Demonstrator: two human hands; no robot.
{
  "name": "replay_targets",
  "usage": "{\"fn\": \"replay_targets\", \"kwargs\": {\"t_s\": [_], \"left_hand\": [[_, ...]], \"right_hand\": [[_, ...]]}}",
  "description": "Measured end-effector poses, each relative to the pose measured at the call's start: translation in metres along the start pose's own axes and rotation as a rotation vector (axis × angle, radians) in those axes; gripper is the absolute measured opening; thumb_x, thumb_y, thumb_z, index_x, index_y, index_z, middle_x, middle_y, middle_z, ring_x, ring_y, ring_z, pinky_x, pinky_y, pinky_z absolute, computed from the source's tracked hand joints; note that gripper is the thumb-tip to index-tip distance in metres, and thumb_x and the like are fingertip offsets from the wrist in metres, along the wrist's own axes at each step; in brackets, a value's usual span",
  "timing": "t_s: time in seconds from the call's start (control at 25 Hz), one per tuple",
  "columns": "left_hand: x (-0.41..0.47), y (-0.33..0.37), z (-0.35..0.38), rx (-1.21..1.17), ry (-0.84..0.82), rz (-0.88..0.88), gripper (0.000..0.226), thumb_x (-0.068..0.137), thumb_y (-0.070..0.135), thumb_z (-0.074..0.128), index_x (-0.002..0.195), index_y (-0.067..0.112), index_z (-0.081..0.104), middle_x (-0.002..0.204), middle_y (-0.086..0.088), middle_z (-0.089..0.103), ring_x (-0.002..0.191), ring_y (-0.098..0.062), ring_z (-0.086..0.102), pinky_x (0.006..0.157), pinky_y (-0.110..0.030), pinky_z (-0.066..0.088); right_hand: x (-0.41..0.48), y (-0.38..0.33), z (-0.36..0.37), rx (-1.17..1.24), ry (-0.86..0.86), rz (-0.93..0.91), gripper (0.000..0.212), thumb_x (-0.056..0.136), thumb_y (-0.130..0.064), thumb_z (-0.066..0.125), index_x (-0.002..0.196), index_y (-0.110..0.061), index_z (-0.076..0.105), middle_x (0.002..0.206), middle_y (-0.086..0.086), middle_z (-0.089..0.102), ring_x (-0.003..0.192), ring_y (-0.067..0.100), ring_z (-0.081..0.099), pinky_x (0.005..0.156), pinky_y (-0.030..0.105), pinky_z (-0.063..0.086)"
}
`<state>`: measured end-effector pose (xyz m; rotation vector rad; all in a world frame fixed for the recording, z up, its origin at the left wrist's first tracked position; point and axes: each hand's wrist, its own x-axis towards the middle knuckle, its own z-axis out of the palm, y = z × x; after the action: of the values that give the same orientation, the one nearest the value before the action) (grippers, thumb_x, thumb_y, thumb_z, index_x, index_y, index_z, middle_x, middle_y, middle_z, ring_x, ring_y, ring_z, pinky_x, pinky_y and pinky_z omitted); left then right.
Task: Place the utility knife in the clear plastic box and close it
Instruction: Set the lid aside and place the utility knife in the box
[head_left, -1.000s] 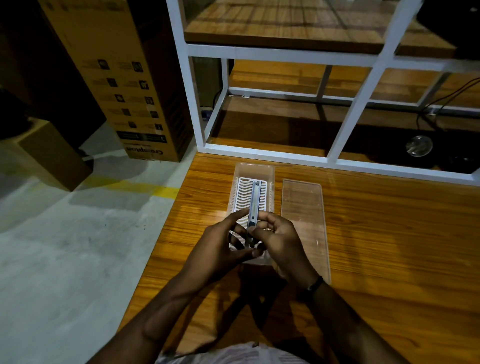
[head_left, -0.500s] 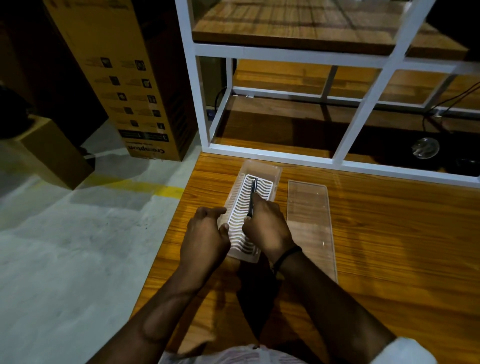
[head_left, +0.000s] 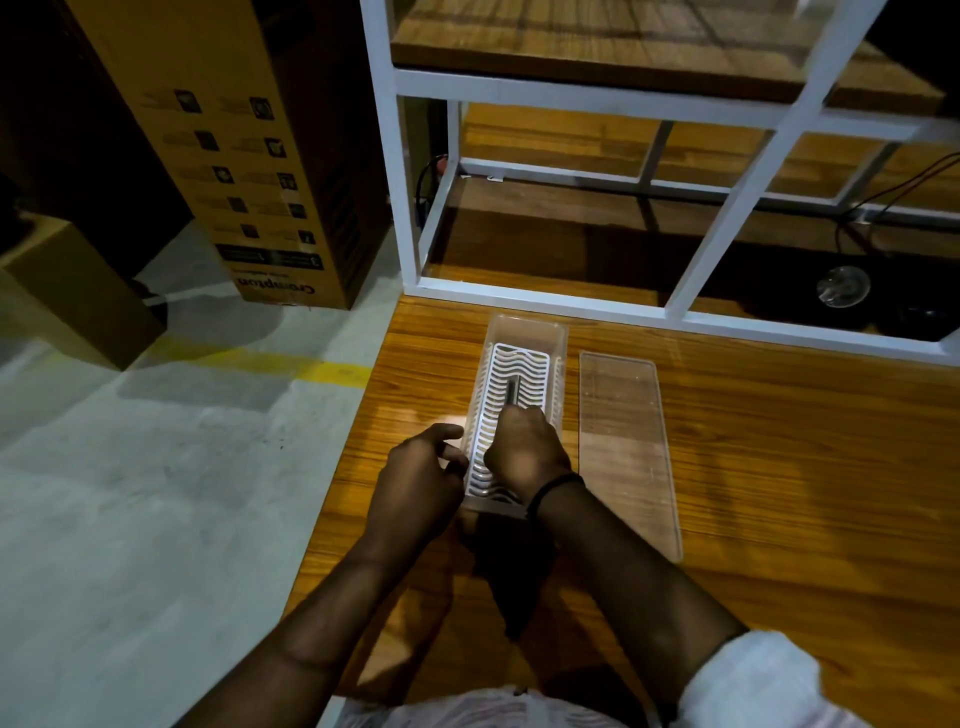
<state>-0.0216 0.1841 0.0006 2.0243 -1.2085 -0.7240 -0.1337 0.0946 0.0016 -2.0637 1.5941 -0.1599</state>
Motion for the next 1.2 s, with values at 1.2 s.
{"fn": "replay_targets", "kwargs": {"t_s": [1.2], "left_hand": [[-0.019,0.007,0.013,-0.107,-0.07,0.076,0.046,0.096,0.014,0.065,0.14,0.025,0.06,0.103,0.007,0.074,0.074,0.005,0.065,0.064,-0.02,0.058]], "right_hand": [[-0.051,0.028,-0.077,0.362,0.142,0.071,0.036,0.081,-0.023,0.063,0.117,-0.026,0.064,0.107,0.001,0.071,0.092,0.02,0.067,0.078,0.035,0.06]]}}
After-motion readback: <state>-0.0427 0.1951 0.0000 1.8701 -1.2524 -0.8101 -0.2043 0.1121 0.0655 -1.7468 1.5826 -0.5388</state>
